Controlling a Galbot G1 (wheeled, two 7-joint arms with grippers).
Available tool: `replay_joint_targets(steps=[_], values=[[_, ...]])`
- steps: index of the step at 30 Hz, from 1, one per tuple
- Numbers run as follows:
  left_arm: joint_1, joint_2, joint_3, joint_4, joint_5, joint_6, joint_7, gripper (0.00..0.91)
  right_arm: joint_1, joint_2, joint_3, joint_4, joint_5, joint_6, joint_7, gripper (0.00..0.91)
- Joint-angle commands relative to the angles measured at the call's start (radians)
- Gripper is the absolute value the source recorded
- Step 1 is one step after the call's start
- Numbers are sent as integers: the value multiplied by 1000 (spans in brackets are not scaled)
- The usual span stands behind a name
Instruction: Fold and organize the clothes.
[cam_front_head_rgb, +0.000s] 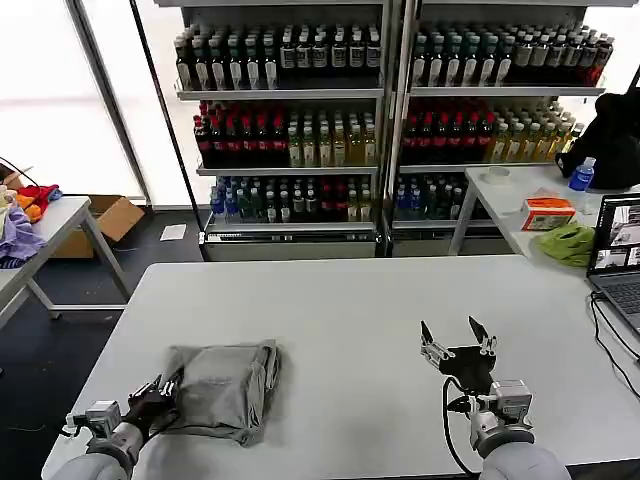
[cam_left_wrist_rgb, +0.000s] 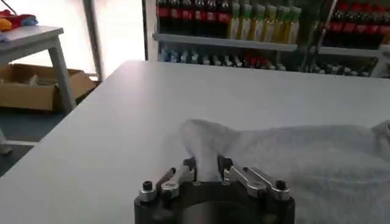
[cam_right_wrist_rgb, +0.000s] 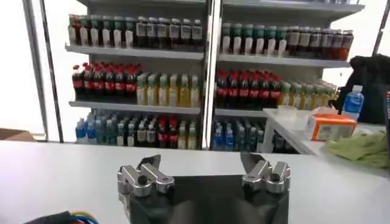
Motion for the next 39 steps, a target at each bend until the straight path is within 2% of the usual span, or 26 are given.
replay_joint_targets(steps=[1,6,10,17,21,25,34,36,39], values=[[2,-3,-27,1,-29,-1,3,0,7,-2,3,-3,3,1,2,907],[18,47,-125,3,-107,4,4,0,26,-14,0,-6,12,0,7,907],[42,119,-249,18,-150,4,13,0,45,-15,-7,-11,20,0,12,907],[57,316,-479,104,-174,-9,35,0,69,-17,-23,-25,42,2,16,907],[66,359,-518,80,-178,-4,40,0,81,-14,-33,-37,45,5,16,907],[57,325,-477,10,-167,10,35,0,90,-9,-37,-45,47,6,16,907],[29,186,-221,-249,-150,57,-54,0,76,3,-10,-46,44,5,20,907],[16,158,-130,-305,-144,51,-100,0,71,9,-6,-44,34,1,23,907],[-15,37,59,-372,-59,51,-131,0,60,26,-2,-34,16,-5,27,907]])
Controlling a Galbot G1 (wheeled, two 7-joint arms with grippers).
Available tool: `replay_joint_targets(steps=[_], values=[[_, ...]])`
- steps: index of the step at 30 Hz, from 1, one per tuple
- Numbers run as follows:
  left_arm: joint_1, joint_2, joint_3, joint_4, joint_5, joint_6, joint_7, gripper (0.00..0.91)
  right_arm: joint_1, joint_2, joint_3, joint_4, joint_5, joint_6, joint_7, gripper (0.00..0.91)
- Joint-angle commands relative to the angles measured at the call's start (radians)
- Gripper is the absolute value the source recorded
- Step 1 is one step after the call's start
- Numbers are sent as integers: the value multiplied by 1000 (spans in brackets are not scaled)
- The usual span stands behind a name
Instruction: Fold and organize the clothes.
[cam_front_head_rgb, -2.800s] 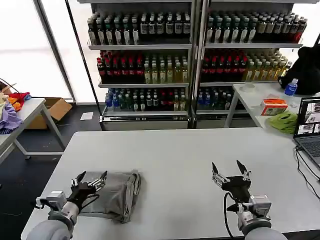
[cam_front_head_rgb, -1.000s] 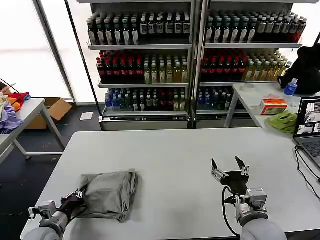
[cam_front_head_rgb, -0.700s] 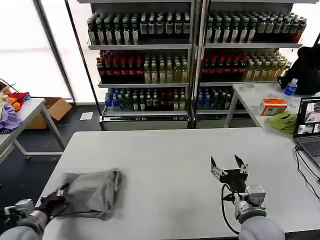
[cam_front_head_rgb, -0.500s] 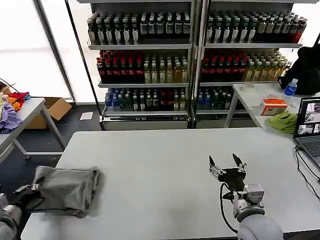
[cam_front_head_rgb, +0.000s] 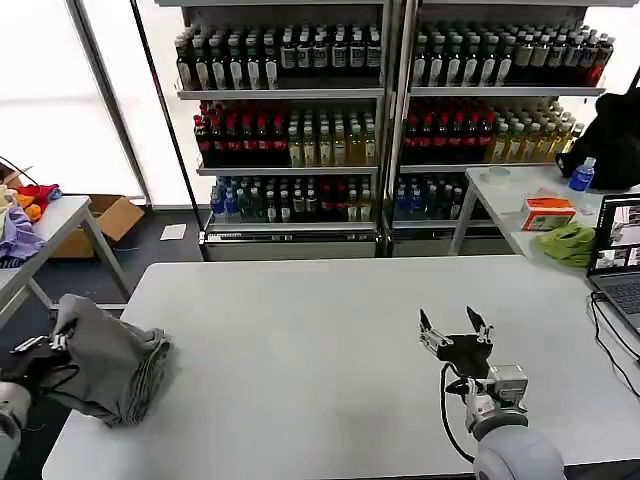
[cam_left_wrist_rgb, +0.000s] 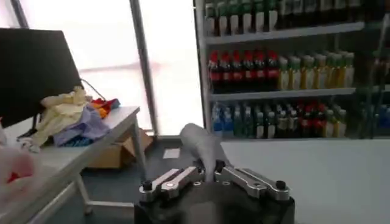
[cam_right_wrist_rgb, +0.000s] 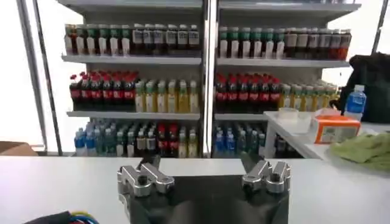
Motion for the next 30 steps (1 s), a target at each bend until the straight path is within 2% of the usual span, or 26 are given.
replay_joint_targets(steps=[1,3,6,13,17,25,26,27,28,30], values=[[-54,-221,420,-300,146,17,-113,0,-11,23,12,7,-27,-6,4,907],[-82,-259,540,-299,219,30,-124,0,-16,34,8,1,-49,-12,12,907],[-112,-261,681,-267,291,47,-135,0,-28,57,12,17,-67,-21,17,907],[-139,-286,872,-169,323,58,-179,0,-73,77,13,40,-110,-26,20,907],[-180,-325,905,-119,337,63,-194,0,-81,77,3,48,-123,-37,21,907],[-239,-316,859,-43,297,62,-206,0,-94,58,3,48,-118,-41,23,907],[-244,-320,854,-41,292,59,-204,262,-89,56,-4,46,-118,-44,25,907],[-250,-321,854,-40,284,55,-204,786,-85,54,-8,44,-117,-47,26,907],[-264,-327,852,-38,238,47,-206,907,-78,50,-21,39,-115,-50,28,907],[-275,-339,851,-31,196,33,-202,907,-66,47,-34,30,-115,-53,33,907]])
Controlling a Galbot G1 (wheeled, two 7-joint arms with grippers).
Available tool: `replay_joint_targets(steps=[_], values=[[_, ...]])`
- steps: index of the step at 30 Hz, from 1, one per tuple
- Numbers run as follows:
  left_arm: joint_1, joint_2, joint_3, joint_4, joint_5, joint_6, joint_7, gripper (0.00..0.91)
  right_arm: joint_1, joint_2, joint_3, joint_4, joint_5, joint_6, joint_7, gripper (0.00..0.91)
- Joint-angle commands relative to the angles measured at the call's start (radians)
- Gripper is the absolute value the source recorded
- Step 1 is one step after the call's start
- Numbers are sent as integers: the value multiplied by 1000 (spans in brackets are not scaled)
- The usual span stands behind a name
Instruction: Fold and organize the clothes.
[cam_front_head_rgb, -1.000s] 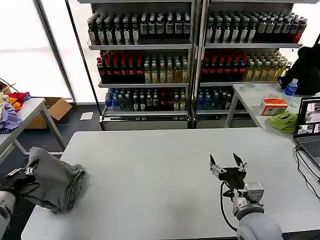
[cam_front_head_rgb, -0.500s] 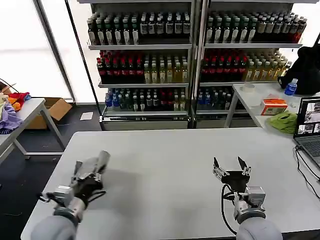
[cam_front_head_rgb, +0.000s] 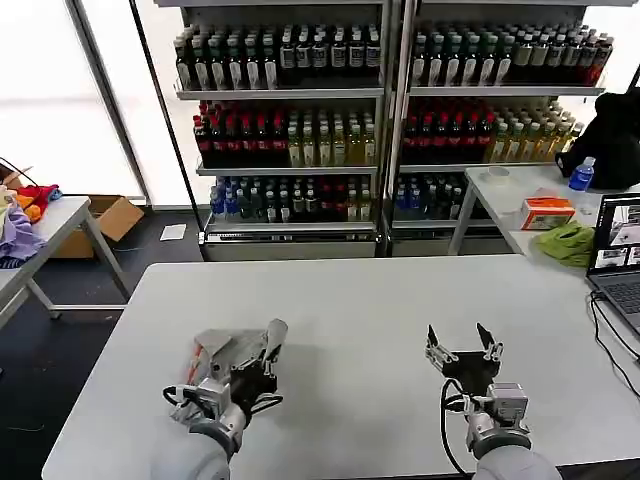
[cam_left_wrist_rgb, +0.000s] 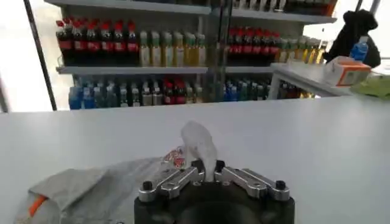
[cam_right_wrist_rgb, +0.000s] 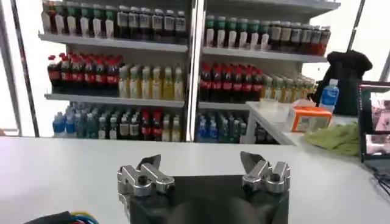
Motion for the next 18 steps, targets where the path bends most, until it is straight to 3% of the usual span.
replay_joint_targets(steps=[1,3,5,13,18], values=[[-100,-61,83,67,-101,-59,-5,907,20,-3,-43,-17,-12,-10,13,907],[-105,-85,90,81,-182,-166,-15,907,34,-4,-61,-27,-8,-11,14,907],[-107,-112,85,80,-244,-169,-56,907,44,-5,-76,-36,10,-28,5,907],[-97,-72,-9,-15,-291,-127,-92,907,127,-5,-115,-116,254,-55,27,907],[-74,5,-138,-23,-290,-58,-136,907,195,-29,-178,-147,501,-58,77,907]])
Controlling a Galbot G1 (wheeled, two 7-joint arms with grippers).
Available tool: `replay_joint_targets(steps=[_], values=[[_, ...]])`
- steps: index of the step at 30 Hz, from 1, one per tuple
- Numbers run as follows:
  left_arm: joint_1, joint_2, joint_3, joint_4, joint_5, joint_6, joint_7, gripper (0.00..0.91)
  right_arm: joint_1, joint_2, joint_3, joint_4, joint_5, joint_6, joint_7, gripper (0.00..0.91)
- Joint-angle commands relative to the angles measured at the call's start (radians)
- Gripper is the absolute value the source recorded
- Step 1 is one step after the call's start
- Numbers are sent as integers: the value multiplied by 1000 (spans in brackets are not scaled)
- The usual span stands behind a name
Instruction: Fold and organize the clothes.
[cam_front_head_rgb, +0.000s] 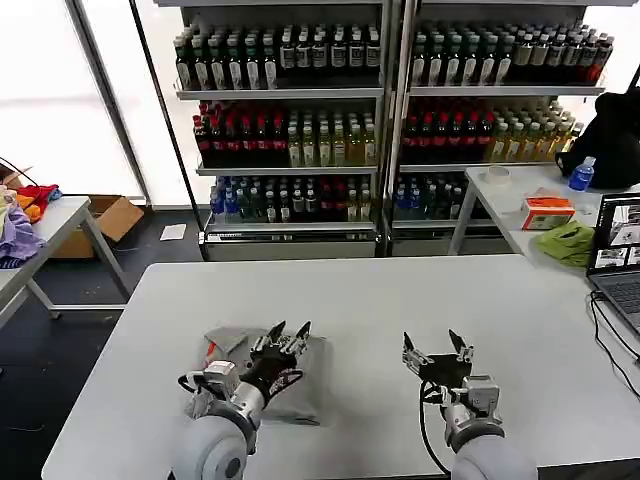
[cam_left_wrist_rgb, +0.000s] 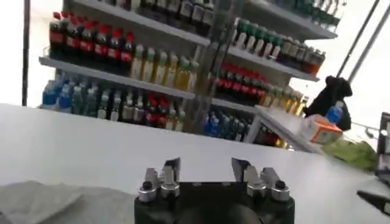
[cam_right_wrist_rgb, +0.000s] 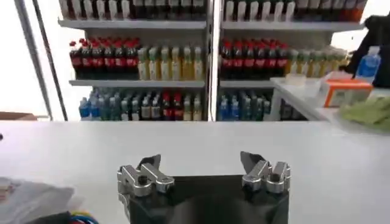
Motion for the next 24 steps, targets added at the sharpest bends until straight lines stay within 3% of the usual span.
replay_joint_targets(steps=[1,3,6,15,24], values=[[4,78,-168,-39,-89,46,-84,907,122,-24,-94,-72,397,-15,60,907],[15,117,-219,-44,-90,71,-92,907,156,-29,-140,-96,504,-16,79,907],[23,141,-256,-47,-90,87,-103,907,194,-24,-211,-121,580,-16,111,907],[33,159,-287,-20,-74,102,-109,907,257,-38,-416,-122,689,-20,220,907],[44,157,-287,-18,-75,107,-112,907,350,-84,-499,-153,782,-22,286,907]])
